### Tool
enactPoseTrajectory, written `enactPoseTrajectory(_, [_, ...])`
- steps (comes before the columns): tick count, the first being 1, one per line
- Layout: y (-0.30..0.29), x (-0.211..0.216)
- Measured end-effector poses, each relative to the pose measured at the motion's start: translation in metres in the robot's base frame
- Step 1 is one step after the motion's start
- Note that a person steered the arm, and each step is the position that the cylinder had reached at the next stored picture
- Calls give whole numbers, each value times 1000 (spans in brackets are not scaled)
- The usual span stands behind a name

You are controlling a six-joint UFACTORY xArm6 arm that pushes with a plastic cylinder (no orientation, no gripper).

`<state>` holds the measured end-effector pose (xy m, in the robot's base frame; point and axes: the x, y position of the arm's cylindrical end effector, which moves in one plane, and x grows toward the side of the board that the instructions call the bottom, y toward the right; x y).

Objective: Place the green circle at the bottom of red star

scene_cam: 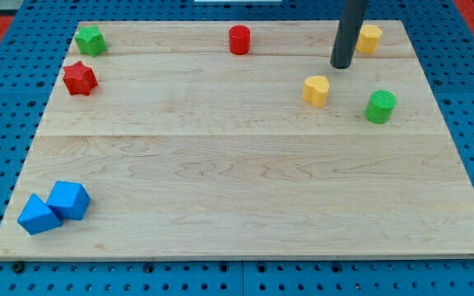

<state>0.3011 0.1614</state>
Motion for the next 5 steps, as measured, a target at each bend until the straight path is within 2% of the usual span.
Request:
enactPoseTrajectory(2, [17, -1])
enactPoseTrajectory(3, [66, 5])
enactPoseTrajectory(4, [90, 17])
enactPoseTrajectory(5, [108, 50])
